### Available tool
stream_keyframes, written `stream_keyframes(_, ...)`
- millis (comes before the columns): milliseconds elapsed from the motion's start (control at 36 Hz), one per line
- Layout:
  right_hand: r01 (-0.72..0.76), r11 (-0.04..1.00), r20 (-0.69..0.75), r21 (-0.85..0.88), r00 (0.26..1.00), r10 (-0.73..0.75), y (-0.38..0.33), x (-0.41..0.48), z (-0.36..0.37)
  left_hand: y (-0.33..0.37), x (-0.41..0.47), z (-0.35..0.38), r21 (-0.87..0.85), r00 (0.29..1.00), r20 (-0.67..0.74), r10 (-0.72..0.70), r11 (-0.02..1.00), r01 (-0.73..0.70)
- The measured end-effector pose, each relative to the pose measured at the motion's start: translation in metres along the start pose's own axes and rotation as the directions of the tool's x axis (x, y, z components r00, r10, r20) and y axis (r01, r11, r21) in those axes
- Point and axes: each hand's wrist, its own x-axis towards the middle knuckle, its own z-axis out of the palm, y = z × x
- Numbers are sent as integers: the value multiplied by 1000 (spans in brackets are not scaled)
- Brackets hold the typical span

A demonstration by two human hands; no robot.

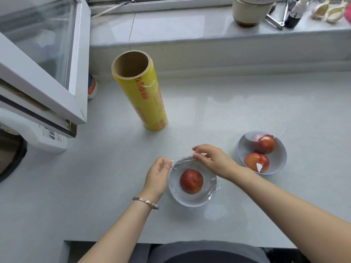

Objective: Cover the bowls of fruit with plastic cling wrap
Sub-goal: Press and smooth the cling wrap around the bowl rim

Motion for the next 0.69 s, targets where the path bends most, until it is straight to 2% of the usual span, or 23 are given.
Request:
stream_keyframes(83,17,996,-71,-90,997,-23,-3,1,6,-2,0,15,-127,989,-139,-47,992,29)
stream_keyframes(167,16,974,-190,-224,980,-59,-2,6,16,2,1,26,-194,960,-277,-52,981,-3)
stream_keyframes(222,-10,953,-295,-302,952,-83,1,9,25,6,1,31,-144,941,-336,-26,989,-24)
stream_keyframes(333,-39,939,-445,-341,887,-125,4,14,36,0,7,34,-75,913,-409,-8,997,-25)
stream_keyframes(444,-73,952,-443,-297,894,-70,5,20,36,-10,13,38,-143,909,-407,-94,989,38)
stream_keyframes(583,-114,975,-425,-189,905,23,8,20,35,-8,15,43,-118,900,-427,-89,992,42)
stream_keyframes(694,-179,981,-483,-69,867,124,12,18,36,-16,19,46,-107,875,-471,-114,992,71)
